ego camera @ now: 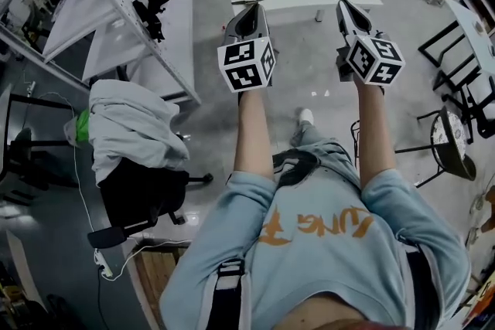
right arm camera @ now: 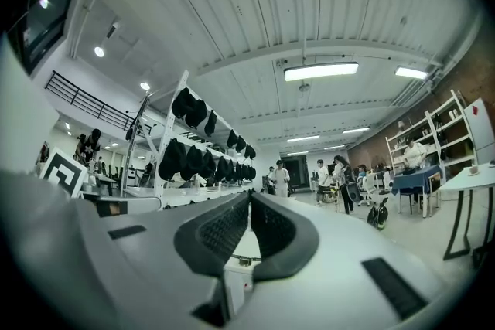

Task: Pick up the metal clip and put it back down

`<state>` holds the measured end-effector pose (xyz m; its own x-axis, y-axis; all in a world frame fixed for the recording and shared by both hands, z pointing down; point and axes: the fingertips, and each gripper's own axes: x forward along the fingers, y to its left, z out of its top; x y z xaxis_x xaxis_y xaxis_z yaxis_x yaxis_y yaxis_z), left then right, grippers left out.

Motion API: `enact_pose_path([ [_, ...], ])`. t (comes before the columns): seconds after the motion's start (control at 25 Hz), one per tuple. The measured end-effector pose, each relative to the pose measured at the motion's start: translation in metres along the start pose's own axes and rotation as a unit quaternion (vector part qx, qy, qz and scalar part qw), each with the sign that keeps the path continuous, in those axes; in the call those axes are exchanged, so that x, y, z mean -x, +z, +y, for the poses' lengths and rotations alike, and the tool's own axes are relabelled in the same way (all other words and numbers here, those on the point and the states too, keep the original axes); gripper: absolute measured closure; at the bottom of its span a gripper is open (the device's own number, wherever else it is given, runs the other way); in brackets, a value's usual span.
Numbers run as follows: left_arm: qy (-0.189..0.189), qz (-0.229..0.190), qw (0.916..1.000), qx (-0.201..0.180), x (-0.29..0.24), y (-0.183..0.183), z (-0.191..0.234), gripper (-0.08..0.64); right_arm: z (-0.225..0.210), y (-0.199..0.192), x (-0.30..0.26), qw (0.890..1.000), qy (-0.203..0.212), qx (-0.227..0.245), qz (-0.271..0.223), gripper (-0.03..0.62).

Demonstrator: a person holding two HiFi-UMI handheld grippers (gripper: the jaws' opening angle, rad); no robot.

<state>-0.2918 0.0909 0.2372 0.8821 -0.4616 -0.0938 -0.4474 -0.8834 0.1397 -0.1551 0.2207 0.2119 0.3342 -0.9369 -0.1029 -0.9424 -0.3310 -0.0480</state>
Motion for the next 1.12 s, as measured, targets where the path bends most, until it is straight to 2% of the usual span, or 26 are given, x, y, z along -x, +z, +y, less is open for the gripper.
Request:
enact_pose_path([
  [0.36,0.015,-0.008,0.9998,-0.012,-0.042,0.004,0.027,0.538,-0.022,-0.001,-0.052,0.999,0.015,-0.022,-0.021,0.560],
  [0.48,0.020,-0.006,0.9998,-0.004,-0.069,-0.006,0.031,0.538,-0.040,-0.010,-0.074,1.000,0.017,-0.021,-0.014,0.560],
  [0.68,0.006,0.014,0.9999,-0.001,-0.135,-0.032,0.027,0.538,-0.089,-0.031,-0.118,0.999,0.008,-0.032,0.002,0.560],
  [0.84,0.006,0.037,0.9990,0.025,-0.188,-0.061,0.024,0.538,-0.118,-0.051,-0.155,0.999,0.022,-0.018,0.035,0.560],
  [1.12,0.015,0.096,0.9929,0.069,-0.253,-0.133,0.009,0.538,-0.187,-0.119,-0.181,0.992,0.002,-0.035,0.120,0.560],
])
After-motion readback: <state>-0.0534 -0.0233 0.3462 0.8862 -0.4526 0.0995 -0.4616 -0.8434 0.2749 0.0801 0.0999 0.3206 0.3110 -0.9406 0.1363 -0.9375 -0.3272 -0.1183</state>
